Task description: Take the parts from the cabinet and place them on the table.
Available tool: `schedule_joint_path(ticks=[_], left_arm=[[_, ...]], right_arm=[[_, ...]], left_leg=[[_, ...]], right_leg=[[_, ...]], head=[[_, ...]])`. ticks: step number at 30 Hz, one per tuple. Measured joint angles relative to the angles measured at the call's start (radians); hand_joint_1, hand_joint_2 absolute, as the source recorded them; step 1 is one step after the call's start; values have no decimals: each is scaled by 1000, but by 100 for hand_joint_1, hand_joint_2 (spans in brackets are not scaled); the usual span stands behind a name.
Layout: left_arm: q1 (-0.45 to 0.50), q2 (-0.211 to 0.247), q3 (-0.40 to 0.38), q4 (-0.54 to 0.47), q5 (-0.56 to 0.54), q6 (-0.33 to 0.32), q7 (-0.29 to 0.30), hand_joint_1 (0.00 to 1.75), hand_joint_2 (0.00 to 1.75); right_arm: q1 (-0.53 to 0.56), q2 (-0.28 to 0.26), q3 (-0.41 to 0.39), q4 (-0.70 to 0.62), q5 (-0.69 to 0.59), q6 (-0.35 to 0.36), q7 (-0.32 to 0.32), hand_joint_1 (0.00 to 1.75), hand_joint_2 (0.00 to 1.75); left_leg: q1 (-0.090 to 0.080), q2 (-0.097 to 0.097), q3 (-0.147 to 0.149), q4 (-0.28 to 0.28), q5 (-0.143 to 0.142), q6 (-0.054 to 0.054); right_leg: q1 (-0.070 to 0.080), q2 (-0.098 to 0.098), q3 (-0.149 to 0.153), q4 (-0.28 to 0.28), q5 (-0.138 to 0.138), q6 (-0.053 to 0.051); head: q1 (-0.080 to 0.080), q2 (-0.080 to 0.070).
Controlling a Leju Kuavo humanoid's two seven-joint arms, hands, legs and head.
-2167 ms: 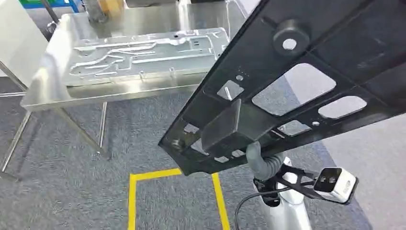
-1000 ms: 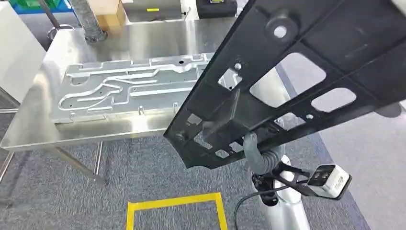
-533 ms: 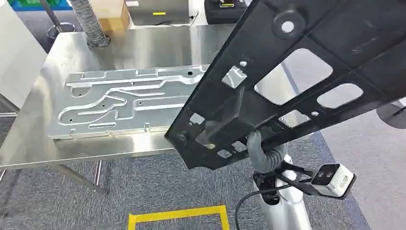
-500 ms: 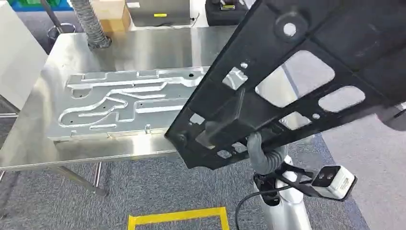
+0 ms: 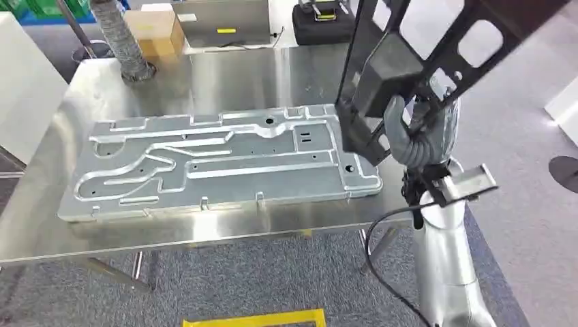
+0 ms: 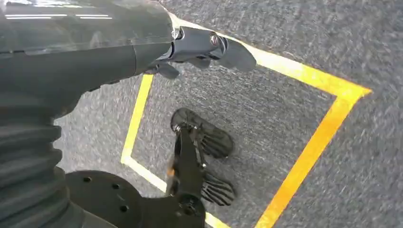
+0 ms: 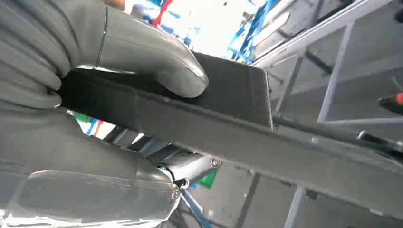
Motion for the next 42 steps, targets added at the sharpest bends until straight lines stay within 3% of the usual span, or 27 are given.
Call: schedule_joint_path(ticks=[3, 4, 6, 8, 9, 10, 11, 13, 14, 15, 17, 18, 19, 20, 21, 23, 24, 27, 29, 30, 33, 34, 35, 36, 38, 39, 42], left_arm=[[2, 1, 1, 0, 0, -1, -2, 0, 175], [4, 1, 1, 0, 0, -3, -3, 0, 175], [4, 1, 1, 0, -1, -6, -6, 0, 175], [4, 2, 1, 0, -1, -6, -6, 0, 175], [3, 3, 1, 0, -1, -6, -6, 0, 175], [1, 3, 1, 0, -1, -6, -6, 0, 175], [4, 3, 1, 0, -1, -6, -6, 0, 175], [6, 4, 1, 0, -1, -6, -6, 0, 175], [5, 3, 1, 0, -1, -6, -6, 0, 175], [3, 3, 1, 0, -1, -6, -6, 0, 175], [3, 3, 1, 0, -1, -6, -6, 0, 175], [3, 3, 1, 0, -1, -8, -6, 0, 175], [4, 3, 1, 0, -1, -9, -6, 0, 175], [5, 3, 1, 0, -3, -10, -6, 0, 175], [5, 3, 1, 0, -4, -12, -6, 0, 175], [2, 3, 1, 0, -11, -16, -6, 0, 175], [-1, 3, 1, 0, -13, -16, -6, 0, 175], [-11, 3, -1, 0, -26, -19, -6, 0, 175], [-14, 3, -3, 0, -37, -23, -5, 0, 175], [-15, 2, -4, 0, -40, -26, -5, 0, 175], [-14, 2, -11, 0, -48, -27, -5, 0, 175], [-13, 2, -13, 0, -50, -27, -4, 0, 175], [-12, 2, -16, 0, -54, -27, -3, 0, 175], [-11, 2, -19, 0, -54, -27, -2, 0, 175], [-11, 2, -21, 0, -54, -28, 0, 0, 175], [-11, 2, -21, 0, -53, -27, 0, 0, 175], [-8, 2, -21, 0, -50, -24, 2, 0, 175]], right_arm=[[-31, -12, 0, 47, 44, -35, 14, 175, 175], [-42, -17, 1, 71, 78, -56, 31, 175, 175], [-72, -30, 5, 117, 101, -77, 45, 175, 175], [-97, -38, 5, 138, 105, -84, 47, 175, 175], [-107, -40, 5, 148, 107, -84, 47, 175, 175], [-115, -43, 6, 159, 107, -86, 47, 175, 175], [-116, -45, 6, 166, 108, -87, 49, 175, 175], [-121, -50, 6, 178, 109, -89, 49, 175, 175], [-125, -54, 6, 182, 109, -90, 49, 175, 175], [-132, -55, 7, 186, 109, -91, 49, 175, 175], [-135, -59, 7, 194, 111, -93, 49, 175, 175], [-135, -60, 8, 201, 131, -105, 55, 175, 175], [-135, -63, 12, 209, 169, -120, 73, 175, 175], [-142, -66, 20, 217, 212, -135, 92, 175, 175], [-161, -67, 36, 239, 272, -149, 121, 175, 175], [-231, -67, 84, 304, 412, -167, 178, 175, 175], [-275, -66, 127, 363, 510, -182, 207, 175, 175], [-378, -32, 273, 547, 772, -215, 290, 175, 175], [-419, 12, 376, 666, 908, -234, 349, 175, 175], [-435, 35, 419, 719, 958, -247, 373, 175, 175], [-454, 97, 533, 874, 1052, -254, 417, 175, 175], [-454, 115, 562, 922, 1078, -250, 425, 175, 175], [-454, 131, 593, 972, 1105, -242, 434, 175, 175], [-455, 144, 619, 1009, 1122, -233, 444, 175, 175], [-465, 170, 661, 1073, 1147, -210, 469, 175, 175], [-473, 180, 679, 1107, 1153, -200, 479, 175, 175], [-484, 194, 700, 1170, 1149, -195, 492, 175, 175]], left_leg=[[4, 3, -131, 212, -87, -11], [4, 3, -149, 221, -76, -13], [4, 3, -121, 111, 5, -12], [4, 6, -53, -71, 115, -3], [-2, 6, -53, -86, 85, 6], [-6, 6, -55, -83, 85, 14], [-6, 4, -53, -82, 105, 21], [3, 4, -50, -92, 116, 34], [5, 5, -48, -96, 121, 36], [5, 6, -48, -96, 122, 41], [5, 6, -49, -96, 122, 42], [5, 5, -50, -95, 121, 42], [5, 5, -51, -95, 121, 42], [5, 4, -50, -94, 121, 41], [5, 4, -50, -92, 120, 39], [5, 5, -50, -83, 114, 31], [-2, 7, -57, -81, 110, 24], [1, 10, -55, -83, 115, 7], [6, 10, -58, -76, 105, -6], [5, 10, -73, -43, 81, -10], [6, 10, -187, 192, -25, -20], [6, 10, -211, 233, -29, -20], [6, 10, -210, 220, -6, -19], [6, 10, -186, 164, 32, -17], [6, 10, -105, -12, 122, -11], [5, 10, -81, -66, 124, -5], [0, 7, -83, -71, 124, 9]], right_leg=[[3, -2, 3, 1, -8, -6], [3, -2, 5, 1, -11, -6], [3, -1, 12, 3, -15, -3], [3, -1, 18, 5, -21, 2], [7, -1, 17, 8, -19, 6], [7, 1, 10, 7, -19, 13], [7, 0, 11, 8, -20, 18], [11, 0, 13, 7, -19, 29], [6, 1, 9, 21, -34, 35], [5, -1, -12, 71, -71, 40], [-1, 0, -81, 230, -150, 49], [-3, -1, -114, 302, -174, 53], [-6, -1, -131, 336, -177, 55], [-10, -2, -120, 313, -155, 56], [-13, -2, -85, 245, -115, 57], [-16, -3, 13, 54, -33, 54], [-12, -1, 29, 24, -52, 50], [-4, 1, 23, 23, -46, 28], [-9, -1, 28, 10, -37, 11], [-8, -2, 28, 8, -37, 6], [-2, -7, 28, 9, -40, -3], [0, -8, 28, 9, -40, -4], [1, -9, 29, 10, -41, -4], [2, -9, 29, 11, -42, -4], [1, -9, 30, 16, -47, -1], [4, -8, 27, 19, -49, 3], [8, -7, 21, 20, -46, 16]], head=[[0, 0], [0, 0], [0, 0], [0, 0], [0, 0], [0, 0], [0, 0], [0, 0], [0, 0], [0, 0], [0, 0], [0, 0], [0, 0], [0, 0], [0, 0], [0, 0], [0, 0], [0, 0], [0, 0], [0, 0], [0, 0], [0, 0], [0, 0], [0, 0], [0, 0], [0, 0], [0, 0]])
